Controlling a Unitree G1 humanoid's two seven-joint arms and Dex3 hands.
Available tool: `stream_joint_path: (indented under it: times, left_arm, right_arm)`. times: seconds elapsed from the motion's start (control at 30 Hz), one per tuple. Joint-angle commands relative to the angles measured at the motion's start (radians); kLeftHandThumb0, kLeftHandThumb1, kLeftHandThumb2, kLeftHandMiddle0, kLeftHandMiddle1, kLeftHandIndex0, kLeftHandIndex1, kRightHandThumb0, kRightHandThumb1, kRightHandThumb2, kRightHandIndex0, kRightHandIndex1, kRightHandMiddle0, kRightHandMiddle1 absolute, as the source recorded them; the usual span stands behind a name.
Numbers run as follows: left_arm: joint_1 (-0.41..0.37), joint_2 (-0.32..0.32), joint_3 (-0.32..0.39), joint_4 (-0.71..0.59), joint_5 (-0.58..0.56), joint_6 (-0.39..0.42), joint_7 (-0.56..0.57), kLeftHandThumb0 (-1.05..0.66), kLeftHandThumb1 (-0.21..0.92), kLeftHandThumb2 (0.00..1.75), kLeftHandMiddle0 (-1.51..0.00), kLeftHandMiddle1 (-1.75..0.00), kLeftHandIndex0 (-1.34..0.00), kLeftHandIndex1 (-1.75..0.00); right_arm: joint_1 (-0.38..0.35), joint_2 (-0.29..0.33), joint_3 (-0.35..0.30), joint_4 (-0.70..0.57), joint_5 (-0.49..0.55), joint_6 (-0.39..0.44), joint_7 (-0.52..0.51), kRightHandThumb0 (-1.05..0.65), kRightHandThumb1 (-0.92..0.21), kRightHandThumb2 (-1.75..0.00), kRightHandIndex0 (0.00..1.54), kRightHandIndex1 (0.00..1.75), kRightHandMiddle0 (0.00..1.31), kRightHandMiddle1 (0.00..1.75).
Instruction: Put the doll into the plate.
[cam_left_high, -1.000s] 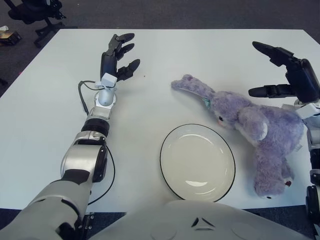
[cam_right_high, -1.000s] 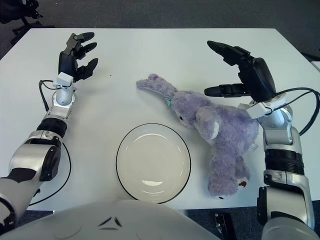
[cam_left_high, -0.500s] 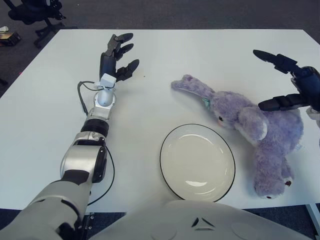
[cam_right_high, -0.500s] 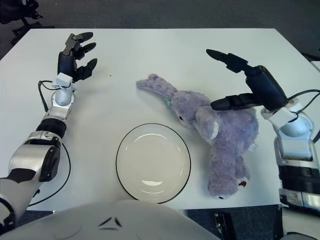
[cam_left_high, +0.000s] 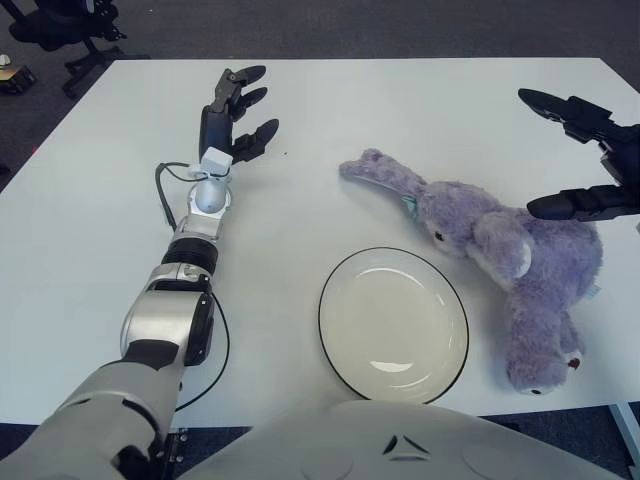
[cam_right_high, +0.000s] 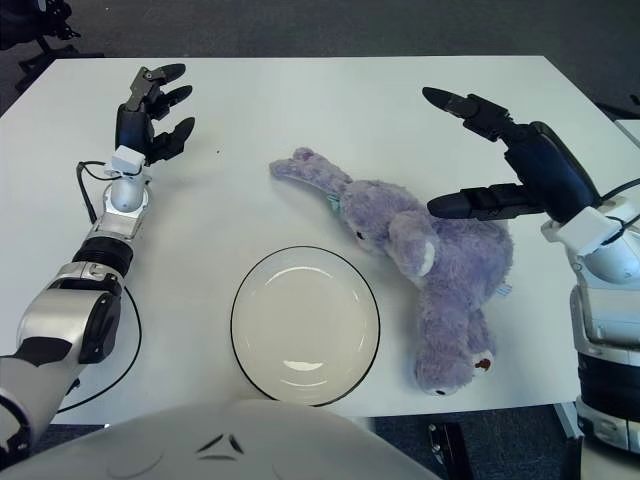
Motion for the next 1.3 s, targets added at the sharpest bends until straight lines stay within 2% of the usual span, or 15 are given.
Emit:
stream_joint_path:
  times: [0.0,0.37,0.63,0.97,1.27]
  left_arm:
    - [0.009,0.011,0.003,-0.003,0.004,0.006,0.006,-0.27,0.92,0.31,-0.71,-0.24,-0.31,-0.8]
    - [0.01,0.014,0.005,-0.006,0.001,0.016,0.002,-0.29,0.92,0.31,-0.72,-0.24,-0.31,-0.79]
    - [0.006,0.016,0.007,-0.002,-0.01,0.028,-0.009,-0.31,0.92,0.31,-0.72,-0.23,-0.31,-0.79]
    - [0.006,0.017,0.008,-0.004,-0.017,0.036,-0.015,-0.33,0.92,0.32,-0.73,-0.22,-0.31,-0.78]
    - [0.007,0.017,0.013,-0.004,-0.025,0.045,-0.026,-0.35,0.92,0.32,-0.74,-0.21,-0.32,-0.77]
  right_arm:
    - [0.0,0.004,-0.018,-0.021,-0.02,0.038,-0.002,-0.86,-0.92,-0.01,0.29,0.01,0.26,0.0]
    - [0.019,-0.009,-0.085,-0.067,0.026,0.101,0.044,-0.87,-0.92,-0.02,0.31,0.01,0.25,0.0]
    - [0.076,0.02,-0.12,-0.129,0.033,0.101,0.06,-0.85,-0.9,0.0,0.34,0.01,0.29,0.02]
    - [0.102,0.025,-0.143,-0.154,0.048,0.104,0.087,-0.84,-0.89,0.0,0.35,0.0,0.31,0.02]
    - [0.141,-0.037,-0.196,-0.212,0.072,0.176,0.18,-0.88,-0.9,0.0,0.33,0.0,0.31,0.02]
